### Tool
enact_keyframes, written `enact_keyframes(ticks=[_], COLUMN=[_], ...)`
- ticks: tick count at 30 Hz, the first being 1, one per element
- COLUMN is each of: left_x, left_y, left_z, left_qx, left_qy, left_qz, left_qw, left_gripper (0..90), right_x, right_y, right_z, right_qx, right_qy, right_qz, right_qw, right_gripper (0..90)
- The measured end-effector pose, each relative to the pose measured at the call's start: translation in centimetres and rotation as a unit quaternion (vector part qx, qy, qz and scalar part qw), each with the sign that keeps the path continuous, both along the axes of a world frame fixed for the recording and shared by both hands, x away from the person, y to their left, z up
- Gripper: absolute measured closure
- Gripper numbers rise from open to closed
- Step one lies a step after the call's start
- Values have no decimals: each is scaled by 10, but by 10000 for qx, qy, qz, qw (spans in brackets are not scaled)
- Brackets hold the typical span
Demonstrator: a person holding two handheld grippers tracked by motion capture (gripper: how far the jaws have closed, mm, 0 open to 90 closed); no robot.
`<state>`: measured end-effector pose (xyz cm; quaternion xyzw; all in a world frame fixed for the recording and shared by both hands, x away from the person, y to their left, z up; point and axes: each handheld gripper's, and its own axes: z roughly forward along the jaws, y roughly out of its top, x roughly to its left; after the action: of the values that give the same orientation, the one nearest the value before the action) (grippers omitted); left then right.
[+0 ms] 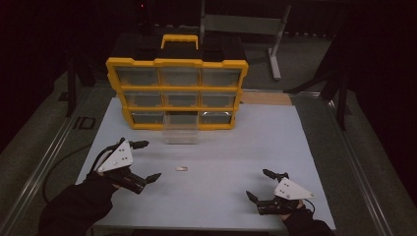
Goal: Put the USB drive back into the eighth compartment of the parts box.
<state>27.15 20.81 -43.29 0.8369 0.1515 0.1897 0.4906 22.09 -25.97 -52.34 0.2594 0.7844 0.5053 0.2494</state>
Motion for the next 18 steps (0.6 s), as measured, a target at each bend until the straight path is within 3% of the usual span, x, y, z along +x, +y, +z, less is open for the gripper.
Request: enact_keyframes(ticks=[18], left_x=[24], left_y=[-38], left_z=[-6], left_qx=[422], left_qy=[260], left_qz=[-449], left_qw=[9978], left_gripper=[3], right_x=[0], right_y=[1], right_z=[0], right_qx=[33], right_qy=[28], right_qz=[28], right_qw=[10000], right_gripper=[90])
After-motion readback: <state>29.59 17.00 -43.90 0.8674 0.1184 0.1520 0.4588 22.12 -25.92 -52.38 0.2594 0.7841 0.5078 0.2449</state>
